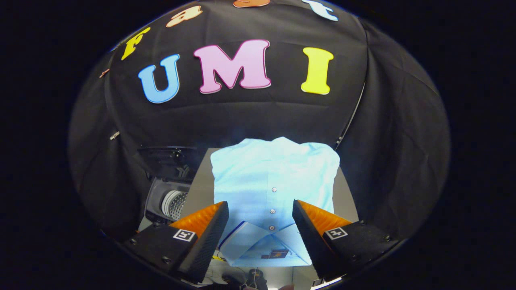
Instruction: Put the clothes into the washing machine and then close the washing machine lid.
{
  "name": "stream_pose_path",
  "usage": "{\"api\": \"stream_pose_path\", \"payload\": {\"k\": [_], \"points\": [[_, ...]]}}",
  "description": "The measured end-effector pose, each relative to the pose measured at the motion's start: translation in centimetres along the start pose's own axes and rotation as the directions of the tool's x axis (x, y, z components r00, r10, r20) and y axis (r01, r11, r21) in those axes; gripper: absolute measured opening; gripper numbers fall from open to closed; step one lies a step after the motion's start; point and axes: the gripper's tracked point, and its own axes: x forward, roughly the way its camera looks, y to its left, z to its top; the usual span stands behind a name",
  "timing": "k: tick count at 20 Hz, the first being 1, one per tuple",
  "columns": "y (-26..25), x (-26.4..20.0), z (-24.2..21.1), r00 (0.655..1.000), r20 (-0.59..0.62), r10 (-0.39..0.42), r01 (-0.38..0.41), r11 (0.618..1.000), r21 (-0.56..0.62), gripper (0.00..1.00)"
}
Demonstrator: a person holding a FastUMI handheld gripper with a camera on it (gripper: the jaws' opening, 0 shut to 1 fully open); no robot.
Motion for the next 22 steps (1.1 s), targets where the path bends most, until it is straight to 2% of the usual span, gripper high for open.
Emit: {"api": "stream_pose_path", "payload": {"k": [9,11,12,16,17,19,22], "points": [[-1.8,8.1,-1.7,0.986,-0.128,-0.111,0.113,0.994,0.009,1.00],[-1.2,8.6,-2.0,0.989,-0.136,-0.063,0.072,0.995,0.062,1.00],[-1.5,9.0,-1.7,0.989,-0.132,-0.072,0.082,0.994,0.071,0.94],[-1.8,8.7,-1.7,0.994,-0.110,-0.023,0.030,0.997,0.068,0.17],[-1.8,8.6,-1.8,0.994,-0.107,-0.014,0.021,0.998,0.067,0.17],[-1.5,7.9,-1.0,0.996,-0.091,0.010,-0.002,0.997,0.082,0.07],[-1.0,5.3,1.4,0.999,-0.035,0.016,-0.013,0.996,0.085,0.06]]}}
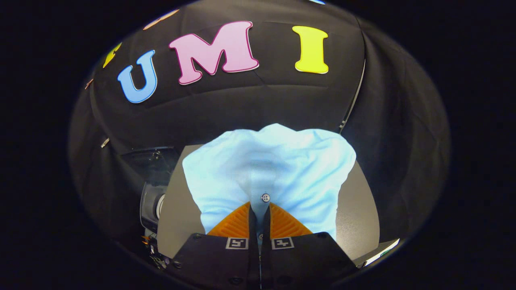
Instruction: Put the clothes into the washing machine and then close the washing machine lid.
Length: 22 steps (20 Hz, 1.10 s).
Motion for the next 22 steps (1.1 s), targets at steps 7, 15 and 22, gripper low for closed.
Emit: {"api": "stream_pose_path", "payload": {"k": [7,15,22], "points": [[6.7,-7.1,3.6,0.990,0.091,0.108,-0.109,0.994,0.014,0.06],[22.5,-11.5,3.7,0.946,0.112,0.304,-0.299,0.953,-0.058,0.06],[34.6,-7.4,-0.2,0.926,0.010,0.378,-0.374,0.921,-0.107,0.06]]}}
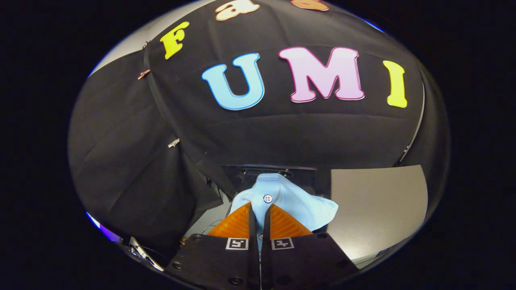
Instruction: Put the clothes into the washing machine and then close the washing machine lid.
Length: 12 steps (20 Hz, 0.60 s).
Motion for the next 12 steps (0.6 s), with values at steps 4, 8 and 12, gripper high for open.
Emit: {"api": "stream_pose_path", "payload": {"k": [4,8,12], "points": [[1.8,5.5,-2.2,0.998,-0.060,-0.025,0.025,1.000,-0.011,0.06],[1.8,10.4,-4.9,0.991,-0.111,-0.074,0.070,0.997,-0.039,0.06],[1.0,14.4,-7.5,0.975,-0.187,-0.116,0.115,0.993,-0.020,0.06]]}}
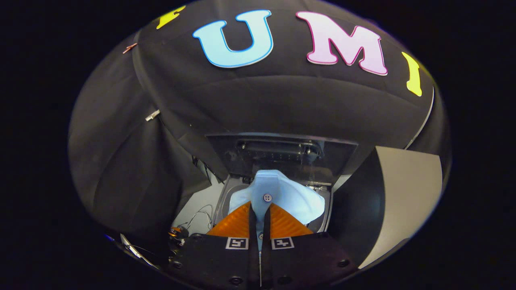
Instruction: Put the clothes into the washing machine and then close the washing machine lid.
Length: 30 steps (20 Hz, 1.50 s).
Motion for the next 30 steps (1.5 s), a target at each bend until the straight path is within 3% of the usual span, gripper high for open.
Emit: {"api": "stream_pose_path", "payload": {"k": [1,4,7,13,19,24,30], "points": [[-0.1,0.7,-0.1,1.000,-0.007,0.000,0.000,1.000,0.016,0.06],[-0.4,2.5,-1.8,0.999,-0.037,0.009,-0.007,0.998,0.064,0.54],[-1.8,2.2,-2.4,0.998,-0.039,-0.040,0.041,0.998,0.044,1.00],[-2.7,0.2,-3.2,0.997,-0.015,-0.071,0.072,0.996,0.049,1.00],[-1.6,-2.6,-2.8,0.996,0.074,-0.055,0.052,0.998,0.042,1.00],[0.1,-4.0,1.9,0.977,0.209,-0.049,0.041,0.998,0.041,1.00],[0.6,-0.3,9.3,0.951,0.302,-0.072,0.062,0.997,0.041,1.00]]}}
